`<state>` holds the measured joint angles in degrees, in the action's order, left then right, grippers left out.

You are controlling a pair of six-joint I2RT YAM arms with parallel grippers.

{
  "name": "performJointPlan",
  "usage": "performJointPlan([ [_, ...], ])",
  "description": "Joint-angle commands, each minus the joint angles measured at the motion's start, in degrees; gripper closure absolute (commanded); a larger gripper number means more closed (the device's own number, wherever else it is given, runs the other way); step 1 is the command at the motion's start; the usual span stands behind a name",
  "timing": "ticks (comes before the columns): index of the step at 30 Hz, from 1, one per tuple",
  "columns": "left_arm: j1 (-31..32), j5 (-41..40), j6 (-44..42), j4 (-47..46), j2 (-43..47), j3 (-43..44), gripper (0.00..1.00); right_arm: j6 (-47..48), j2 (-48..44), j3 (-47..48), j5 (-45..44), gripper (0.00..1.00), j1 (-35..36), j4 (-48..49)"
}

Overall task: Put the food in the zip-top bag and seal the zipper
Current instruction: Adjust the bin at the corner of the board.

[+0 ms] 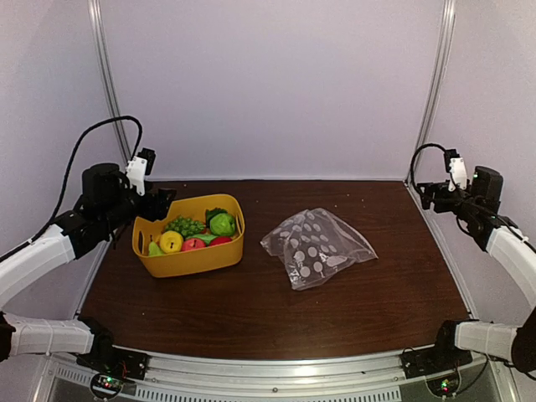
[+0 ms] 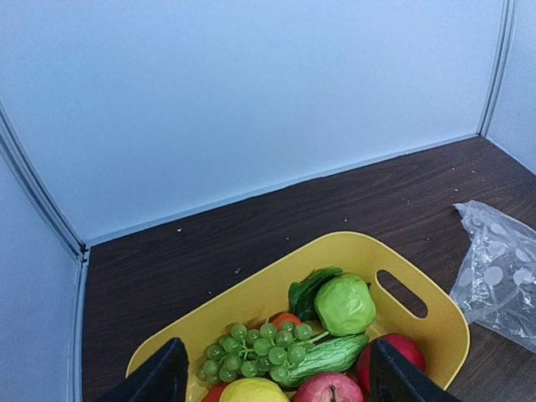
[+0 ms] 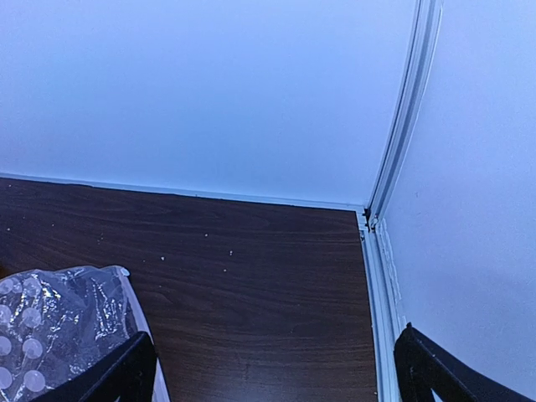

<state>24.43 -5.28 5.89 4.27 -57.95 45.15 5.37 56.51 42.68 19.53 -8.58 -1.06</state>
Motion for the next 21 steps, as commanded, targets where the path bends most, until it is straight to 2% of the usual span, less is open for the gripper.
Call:
performJointPlan([
  [1, 0.20, 2.27, 0.75, -3.64, 0.15, -0.74, 0.25, 1.96, -1.27, -3.02, 3.99, 0.01, -0.91, 3.15],
  [4, 0.21, 3.33, 0.56, -4.01, -0.16, -0.81, 0.27, 8.65, -0.97, -4.54, 9.66, 0.01, -1.08, 2.22],
  [8, 0.23, 8.59, 1.12, -4.37, -1.28, -0.28, 0.30, 12.20, -0.07, -5.24, 14.17, 0.00, -1.10, 1.49],
  [11, 0.66, 13.47, 4.95, -1.06, -3.83, 2.07, 0.31, 13.64, 0.05, -4.89, 16.66, 0.01, -1.13, -0.36],
  [16, 6.96, 10.23, 7.76, 5.54, -8.64, 9.59, 0.32, 14.78, 0.14, -4.83, 19.43, 0.02, -1.13, -1.27],
  [21, 11.05, 8.96, 10.54, 15.03, -17.85, 20.86, 0.32, 16.12, 0.94, -4.02, 20.90, 0.04, -0.75, -2.98],
])
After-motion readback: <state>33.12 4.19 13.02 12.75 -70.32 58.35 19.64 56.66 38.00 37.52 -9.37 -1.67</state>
